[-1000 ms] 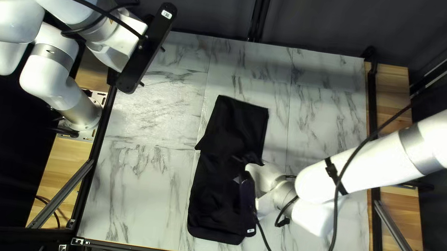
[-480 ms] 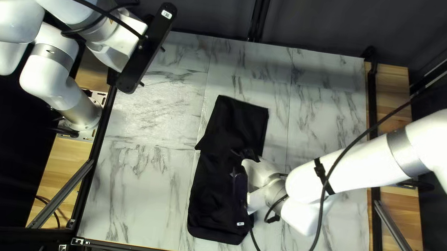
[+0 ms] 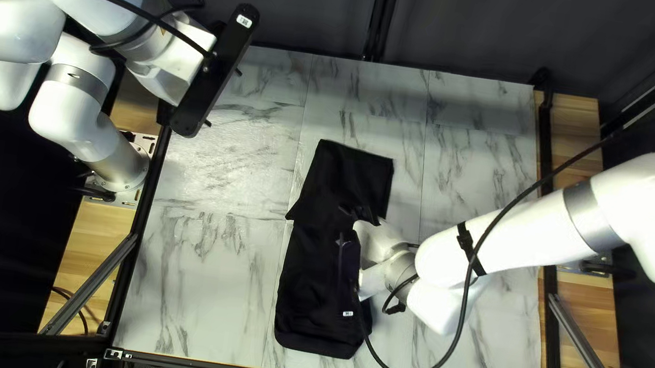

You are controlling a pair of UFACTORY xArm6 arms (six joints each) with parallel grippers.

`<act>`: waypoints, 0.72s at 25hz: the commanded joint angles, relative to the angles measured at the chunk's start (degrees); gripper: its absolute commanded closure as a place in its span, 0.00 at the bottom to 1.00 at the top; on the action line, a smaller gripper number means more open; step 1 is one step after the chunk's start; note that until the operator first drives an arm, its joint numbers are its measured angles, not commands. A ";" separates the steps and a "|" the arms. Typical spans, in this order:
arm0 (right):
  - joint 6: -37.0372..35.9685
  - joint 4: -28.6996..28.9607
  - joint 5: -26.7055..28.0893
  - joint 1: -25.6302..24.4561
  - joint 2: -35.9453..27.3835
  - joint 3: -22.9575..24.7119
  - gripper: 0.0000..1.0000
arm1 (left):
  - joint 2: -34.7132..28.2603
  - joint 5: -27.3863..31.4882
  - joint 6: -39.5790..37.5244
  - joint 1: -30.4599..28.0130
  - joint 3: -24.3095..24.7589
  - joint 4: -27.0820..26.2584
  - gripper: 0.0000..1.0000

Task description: Fold t-shirt

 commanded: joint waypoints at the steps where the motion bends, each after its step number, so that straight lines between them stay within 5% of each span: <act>1: 1.20 -0.47 -0.29 -0.20 0.71 0.44 0.00 | 0.00 0.00 0.00 0.00 0.00 0.00 0.00; 18: 1.76 2.17 -0.32 1.63 3.71 -1.22 0.00 | 0.00 0.00 0.00 0.00 0.00 0.00 0.00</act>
